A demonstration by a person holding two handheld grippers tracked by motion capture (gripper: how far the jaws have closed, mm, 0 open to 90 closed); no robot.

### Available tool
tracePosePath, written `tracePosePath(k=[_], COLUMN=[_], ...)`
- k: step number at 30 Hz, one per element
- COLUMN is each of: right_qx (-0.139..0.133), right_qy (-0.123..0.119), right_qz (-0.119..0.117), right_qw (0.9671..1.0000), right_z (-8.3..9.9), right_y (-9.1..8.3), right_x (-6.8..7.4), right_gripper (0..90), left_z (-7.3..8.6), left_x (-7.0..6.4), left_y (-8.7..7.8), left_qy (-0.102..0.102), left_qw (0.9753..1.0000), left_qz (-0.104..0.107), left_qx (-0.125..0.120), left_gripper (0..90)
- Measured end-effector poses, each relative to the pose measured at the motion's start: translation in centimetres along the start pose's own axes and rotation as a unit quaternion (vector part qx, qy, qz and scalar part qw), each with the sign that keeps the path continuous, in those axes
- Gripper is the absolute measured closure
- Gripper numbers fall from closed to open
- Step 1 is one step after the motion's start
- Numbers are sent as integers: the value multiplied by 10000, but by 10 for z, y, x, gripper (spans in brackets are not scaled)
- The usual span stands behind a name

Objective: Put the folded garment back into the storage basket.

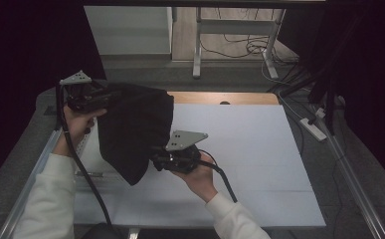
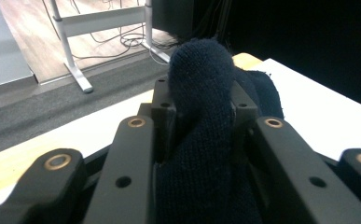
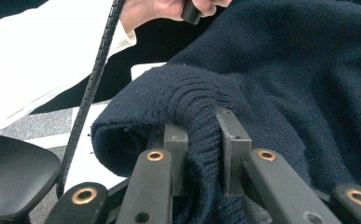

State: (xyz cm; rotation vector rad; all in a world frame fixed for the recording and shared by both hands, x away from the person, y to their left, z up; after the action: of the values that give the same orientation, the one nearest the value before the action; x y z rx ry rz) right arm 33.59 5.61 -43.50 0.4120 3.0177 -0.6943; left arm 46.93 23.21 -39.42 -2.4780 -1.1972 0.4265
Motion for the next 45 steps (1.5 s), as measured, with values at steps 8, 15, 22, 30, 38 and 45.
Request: tracePosePath(k=[8,15,22,30,38,45], right_qx=[-12,-3,34,23,14,15], right_qy=[-16,-17,-3,-33,-96,-113], right_qz=[-94,-158,-244,-320,-437,-507], right_qw=[10000,9999,9997,9995,9990,9987], right_z=[-4,-6,-7,-12,-19,-24], right_y=[12,22,32,44,57,68], right_x=[1,1,1,5,14,17], right_gripper=[766,766,765,766,766,765], left_z=[5,9,14,16,17,17], left_x=[13,23,33,44,54,64], left_y=[-5,-9,-13,-24,-38,-44], left_qy=[-74,-128,-237,-269,-298,-345], left_qw=[9999,9998,9995,9990,9983,9978], left_qz=[-112,-169,-178,-340,-486,-552], left_qx=[24,28,51,113,120,132], left_gripper=[700,700,700,699,699,699])
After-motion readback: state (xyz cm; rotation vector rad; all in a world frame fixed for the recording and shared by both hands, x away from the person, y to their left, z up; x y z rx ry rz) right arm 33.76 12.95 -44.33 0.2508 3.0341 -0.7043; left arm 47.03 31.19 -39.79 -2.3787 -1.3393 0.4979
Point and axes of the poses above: each handheld gripper's, and its own axes: y roughly forward along the jaws, z roughly out of its underside, x roughly to its left, the point moved 10 cm from there along y, roughly forward along the jaws, and after that the axes turned 3 degrees about x, right-handed, at the moved point
